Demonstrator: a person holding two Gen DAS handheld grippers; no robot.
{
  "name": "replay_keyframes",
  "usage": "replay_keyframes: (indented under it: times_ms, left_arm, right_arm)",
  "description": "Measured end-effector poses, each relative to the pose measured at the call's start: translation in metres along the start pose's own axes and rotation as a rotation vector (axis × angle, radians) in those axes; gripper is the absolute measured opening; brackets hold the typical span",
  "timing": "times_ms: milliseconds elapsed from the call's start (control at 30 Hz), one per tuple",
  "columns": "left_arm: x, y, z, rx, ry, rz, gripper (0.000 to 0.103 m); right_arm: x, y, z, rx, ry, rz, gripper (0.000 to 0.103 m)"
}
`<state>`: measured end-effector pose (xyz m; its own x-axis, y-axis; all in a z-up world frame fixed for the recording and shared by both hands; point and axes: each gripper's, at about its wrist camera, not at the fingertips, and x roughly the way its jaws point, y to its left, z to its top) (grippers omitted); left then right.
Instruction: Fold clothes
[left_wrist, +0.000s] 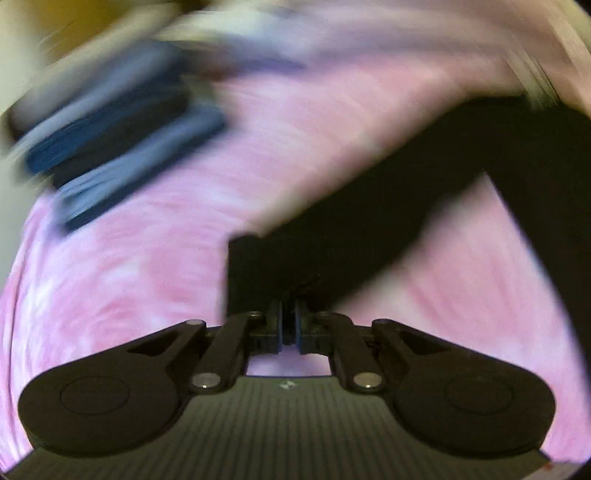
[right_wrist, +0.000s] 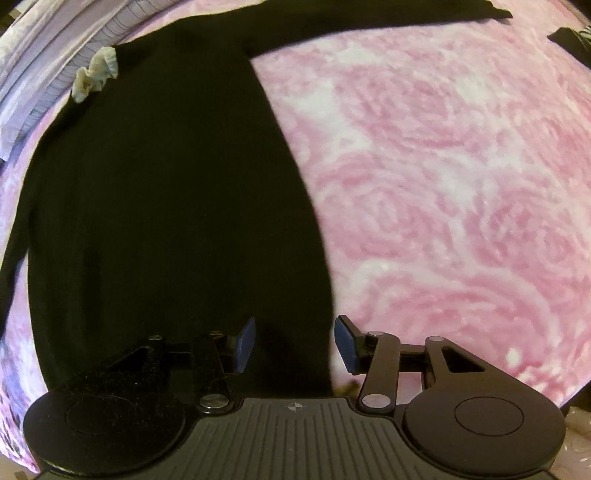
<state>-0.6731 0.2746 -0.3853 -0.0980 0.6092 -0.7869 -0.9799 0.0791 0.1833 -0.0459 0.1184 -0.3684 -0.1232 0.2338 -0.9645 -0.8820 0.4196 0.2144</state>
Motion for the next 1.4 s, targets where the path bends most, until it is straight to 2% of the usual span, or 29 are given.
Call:
replay_keyframes:
  times_ms: [33,67,133,167,267,333,400,467,533,567,667,733,800,900,967,1033,1100,1167,1300,1400]
  left_arm:
    - [-0.003,0.028,0.007,-0.127,-0.031,0.059,0.006]
    - [-0.002,0.057,0.011,-0.242,-0.045,0.159,0.006]
    - [0.007,0.098,0.011,-0.351,-0.014,0.34,0.007]
    - [0.014,0.115,0.006,-0.385,0.036,0.419,0.009]
    - [0.019,0.133,-0.019,-0.467,0.161,0.505,0.011]
    - [0.005,0.118,-0.036,-0.505,0.158,0.473,0.012]
    - [-0.005,0.085,-0.044,-0.535,0.158,0.392,0.012]
    - [-0.014,0.037,-0.046,-0.503,0.162,0.265,0.012]
    - [-0.017,-0.008,-0.036,-0.452,0.151,0.143,0.012]
    - [-0.018,-0.041,-0.026,-0.419,0.128,0.058,0.012]
    - [-0.012,-0.125,0.01,-0.249,0.048,-0.101,0.012]
    - [-0.006,-0.181,0.033,-0.108,-0.018,-0.194,0.013]
    - [0.003,-0.238,0.053,0.045,-0.088,-0.256,0.015]
    - [0.03,-0.296,0.073,0.181,-0.13,-0.301,0.015]
    - [0.051,-0.32,0.081,0.245,-0.133,-0.29,0.015]
    - [0.074,-0.339,0.09,0.302,-0.143,-0.261,0.016]
    - [0.091,-0.344,0.104,0.298,-0.189,-0.257,0.016]
    - [0.113,-0.345,0.125,0.283,-0.217,-0.256,0.016]
    - [0.156,-0.349,0.17,0.242,-0.247,-0.223,0.016]
    - [0.181,-0.345,0.2,0.18,-0.271,-0.223,0.014]
  right_arm:
    - [0.0,0.002,0.001,0.0,-0.005,0.002,0.045]
    - [0.001,0.005,0.002,0.001,-0.009,0.004,0.045]
    - [0.002,0.007,0.002,0.002,-0.019,0.007,0.045]
    - [0.003,0.007,0.003,0.002,-0.022,0.007,0.045]
    - [0.005,0.0,0.008,0.014,-0.036,0.004,0.045]
    - [0.002,-0.009,0.013,0.021,-0.06,-0.007,0.045]
    - [-0.002,-0.024,0.024,0.04,-0.094,-0.024,0.045]
    - [-0.007,-0.037,0.039,0.048,-0.144,-0.031,0.045]
    - [-0.011,-0.041,0.059,-0.006,-0.219,-0.035,0.045]
    - [-0.011,-0.038,0.069,-0.054,-0.251,-0.034,0.045]
    - [0.0,-0.009,0.105,-0.288,-0.36,-0.011,0.045]
    - [0.012,0.018,0.123,-0.425,-0.405,0.022,0.045]
    - [0.027,0.047,0.139,-0.536,-0.442,0.091,0.045]
    - [0.059,0.092,0.148,-0.729,-0.457,0.144,0.045]
    - [0.085,0.117,0.152,-0.862,-0.467,0.138,0.045]
    - [0.114,0.139,0.164,-0.944,-0.461,0.113,0.044]
    - [0.135,0.152,0.179,-0.976,-0.477,0.098,0.044]
    - [0.148,0.159,0.197,-0.985,-0.522,0.127,0.044]
    - [0.172,0.189,0.254,-0.963,-0.578,0.155,0.044]
    - [0.18,0.194,0.292,-0.881,-0.574,0.254,0.045]
